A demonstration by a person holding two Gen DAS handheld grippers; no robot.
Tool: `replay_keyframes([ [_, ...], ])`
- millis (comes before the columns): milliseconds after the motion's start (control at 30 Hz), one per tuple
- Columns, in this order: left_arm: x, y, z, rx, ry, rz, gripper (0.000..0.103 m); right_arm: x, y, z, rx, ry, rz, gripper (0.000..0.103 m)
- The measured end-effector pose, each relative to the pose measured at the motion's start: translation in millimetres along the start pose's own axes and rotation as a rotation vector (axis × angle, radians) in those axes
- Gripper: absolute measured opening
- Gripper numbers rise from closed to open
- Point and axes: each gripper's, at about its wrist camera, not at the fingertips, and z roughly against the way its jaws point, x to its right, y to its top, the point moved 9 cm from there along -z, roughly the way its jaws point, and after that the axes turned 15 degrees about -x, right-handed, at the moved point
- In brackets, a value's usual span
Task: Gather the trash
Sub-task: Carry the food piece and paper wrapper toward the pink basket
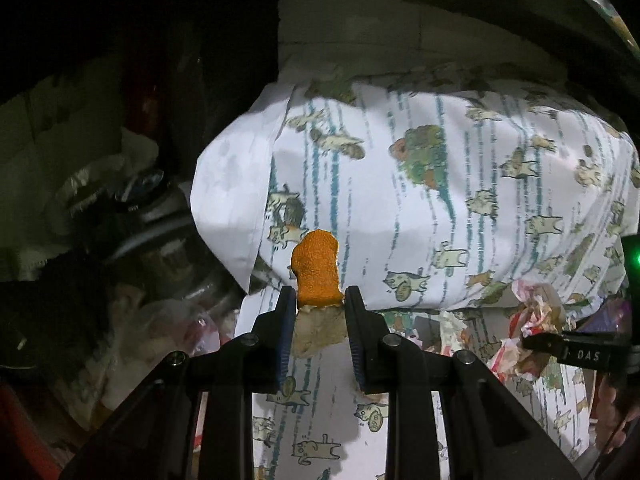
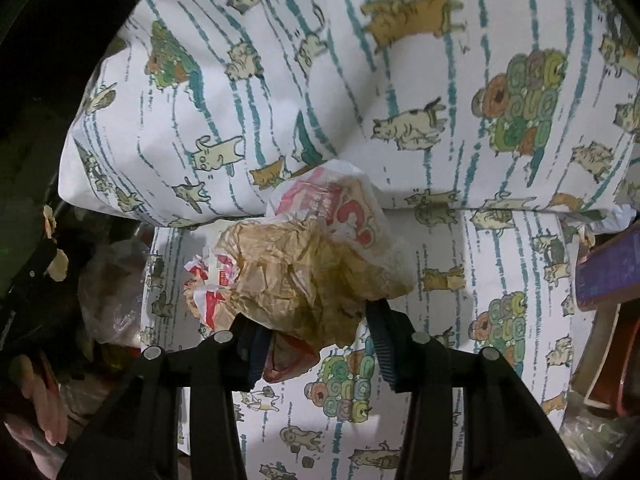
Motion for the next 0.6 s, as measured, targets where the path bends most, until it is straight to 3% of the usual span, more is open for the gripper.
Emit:
replay_keyframes([
  [367,14,-6,54,0.110,-0.067,-0.023,0.027,-12,-15,56,0.158,0.049,0.079,0.045],
  [500,18,-14,52,0.068,-0.127,-0.018,0.027,-25,-19,67,0.219,0.040,0.105,0.045],
  [600,16,-17,51,0.055,-0.117,-0.015,0.027,-23,-20,71,0.227,0.022,0.116,0.045],
])
